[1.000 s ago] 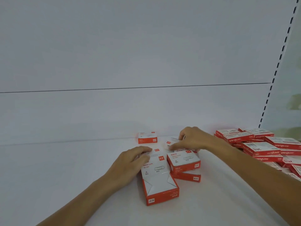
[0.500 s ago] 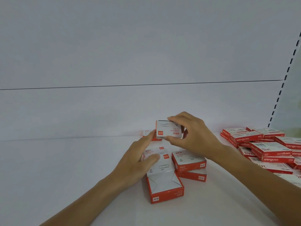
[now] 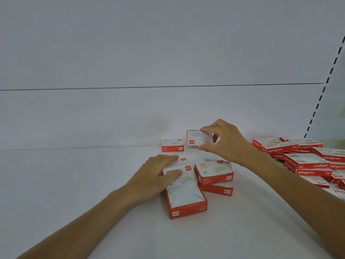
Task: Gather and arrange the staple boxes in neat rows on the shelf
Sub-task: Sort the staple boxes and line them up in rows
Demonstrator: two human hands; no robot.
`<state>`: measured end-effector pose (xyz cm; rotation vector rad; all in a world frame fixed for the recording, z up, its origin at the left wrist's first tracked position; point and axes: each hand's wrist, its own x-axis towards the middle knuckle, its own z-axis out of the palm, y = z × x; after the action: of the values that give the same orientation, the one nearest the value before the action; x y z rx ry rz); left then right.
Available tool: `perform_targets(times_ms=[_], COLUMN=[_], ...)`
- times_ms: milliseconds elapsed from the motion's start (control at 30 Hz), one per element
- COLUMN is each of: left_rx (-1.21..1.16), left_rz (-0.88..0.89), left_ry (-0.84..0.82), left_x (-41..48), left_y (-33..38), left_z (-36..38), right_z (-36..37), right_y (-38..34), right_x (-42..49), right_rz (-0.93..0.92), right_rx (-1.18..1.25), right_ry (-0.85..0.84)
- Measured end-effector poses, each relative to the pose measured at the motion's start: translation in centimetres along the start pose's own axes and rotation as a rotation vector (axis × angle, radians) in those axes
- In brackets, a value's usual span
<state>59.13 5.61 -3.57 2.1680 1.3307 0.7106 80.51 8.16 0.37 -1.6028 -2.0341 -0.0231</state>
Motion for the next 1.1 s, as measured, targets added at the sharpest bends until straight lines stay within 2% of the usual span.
perform_targets(times_ms=[133,233,533,1100], left_rx=[-0.023,-0.027,0.023,0.115], left_rz=[-0.017,-0.027,-0.023,0.004], left_ry=[0.007,0.003,0.010,0.005], left_x=[0.0,0.0,0.2,0.3], left_y=[-0.1,-0.1,-0.1,-0.6], left_z=[0.1,0.1,0.0,-0.1], right_z=[0.6,0.8,2.9,3.6], right_y=[0.9,1.1,0.4,0.9], right_x=[0.6,1.6,4.1,3.9], right_rz=[0.173,0.206,0.247,0.191], right_rx=[-0.031,0.004,0.023,0.004], right_ry=[-0.218,-0.279,-0.207,-0.191])
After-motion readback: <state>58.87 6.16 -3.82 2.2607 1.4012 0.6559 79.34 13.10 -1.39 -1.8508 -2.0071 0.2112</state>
